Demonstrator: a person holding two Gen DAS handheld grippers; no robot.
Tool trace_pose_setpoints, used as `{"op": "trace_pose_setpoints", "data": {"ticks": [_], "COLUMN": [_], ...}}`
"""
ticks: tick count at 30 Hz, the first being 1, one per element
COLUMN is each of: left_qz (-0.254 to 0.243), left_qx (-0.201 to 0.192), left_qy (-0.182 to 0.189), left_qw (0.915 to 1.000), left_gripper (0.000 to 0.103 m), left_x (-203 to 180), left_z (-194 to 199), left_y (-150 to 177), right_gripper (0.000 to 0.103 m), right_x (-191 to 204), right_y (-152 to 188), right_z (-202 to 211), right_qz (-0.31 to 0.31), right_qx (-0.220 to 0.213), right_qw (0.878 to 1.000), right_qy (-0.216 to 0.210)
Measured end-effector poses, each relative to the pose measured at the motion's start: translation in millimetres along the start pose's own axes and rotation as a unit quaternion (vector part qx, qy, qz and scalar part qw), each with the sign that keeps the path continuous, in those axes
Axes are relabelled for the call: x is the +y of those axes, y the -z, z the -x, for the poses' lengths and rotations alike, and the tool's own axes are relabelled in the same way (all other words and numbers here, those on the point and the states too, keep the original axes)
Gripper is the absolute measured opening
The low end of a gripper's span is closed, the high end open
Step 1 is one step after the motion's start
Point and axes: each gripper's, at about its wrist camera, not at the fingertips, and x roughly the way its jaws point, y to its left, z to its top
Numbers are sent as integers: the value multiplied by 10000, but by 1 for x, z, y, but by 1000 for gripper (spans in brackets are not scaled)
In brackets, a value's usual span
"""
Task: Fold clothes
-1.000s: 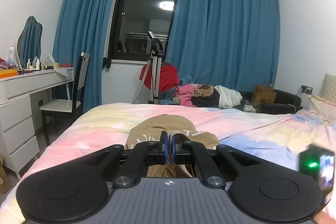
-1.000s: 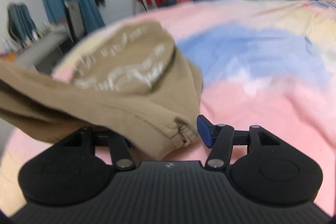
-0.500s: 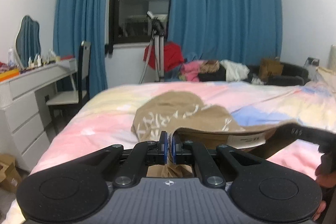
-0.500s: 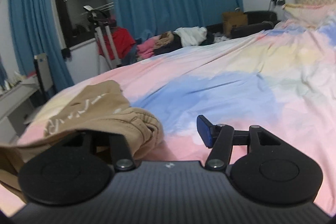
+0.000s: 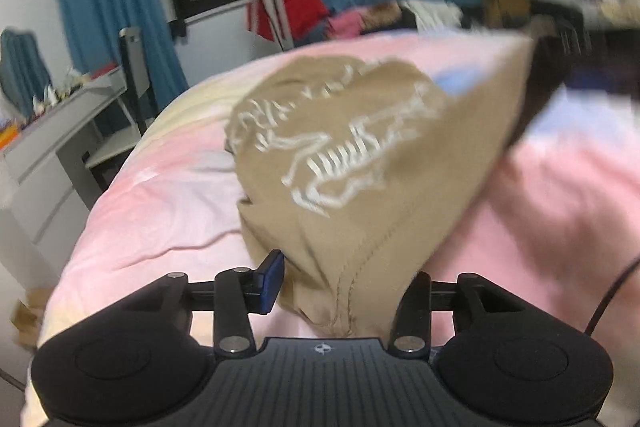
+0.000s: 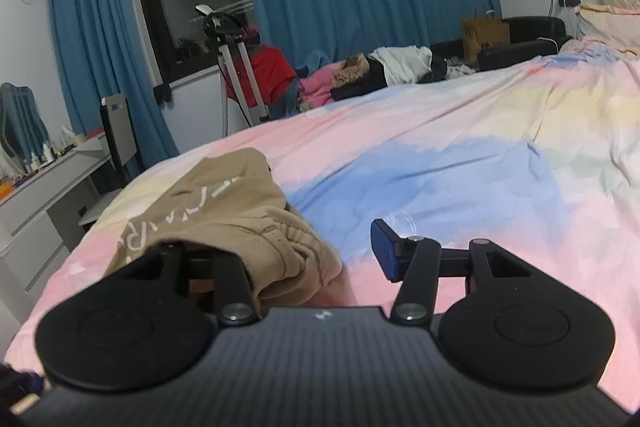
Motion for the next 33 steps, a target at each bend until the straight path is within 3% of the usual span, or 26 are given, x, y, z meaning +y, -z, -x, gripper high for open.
{"op": "trace_pose_setpoints", "data": {"ticks": [3, 6, 9, 11, 13, 16, 19, 22, 29, 33], "left_qz": [-195, -22, 581, 1018, 1423, 1756, 1730, 1807, 1975, 1797], "left_qx": [122, 95, -6, -93, -216, -610, -1240, -1889, -3263, -3928], "left_qy": [-168, -343, -490, -587, -659, -650, -704, -752, -835, -944], "left_qw": [9996, 9994, 9971, 9930, 9874, 9804, 9745, 9623, 9206, 8969], "left_gripper": [46, 46, 38, 29, 26, 16, 7, 6, 4, 4], "left_x": [-10, -4, 17, 35, 54, 71, 75, 84, 114, 129], "left_z": [-9, -11, -6, -3, 0, 9, 31, 66, 166, 240], "left_y": [7, 8, 5, 2, -3, -18, -42, -80, -185, -237], "right_gripper": [53, 53, 53, 50, 50, 50, 50, 50, 50, 50], "right_x": [-2, -5, -9, -8, -6, -3, 12, 23, 59, 72], "right_y": [-4, -7, -8, -7, -5, -5, -30, -79, -216, -274], "right_z": [3, 2, -9, -20, -29, -38, -24, -5, 72, 137], "right_qz": [16, 51, 268, 450, 614, 849, 1141, 1054, 1050, 1125], "right_qx": [-102, -149, 54, 319, 520, 682, 51, -508, -1938, -2652], "right_qw": [9999, 9999, 9994, 9983, 9966, 9939, 9931, 9928, 9754, 9576], "right_qy": [3, 54, 202, 192, 185, 178, 258, 244, 89, -67]}}
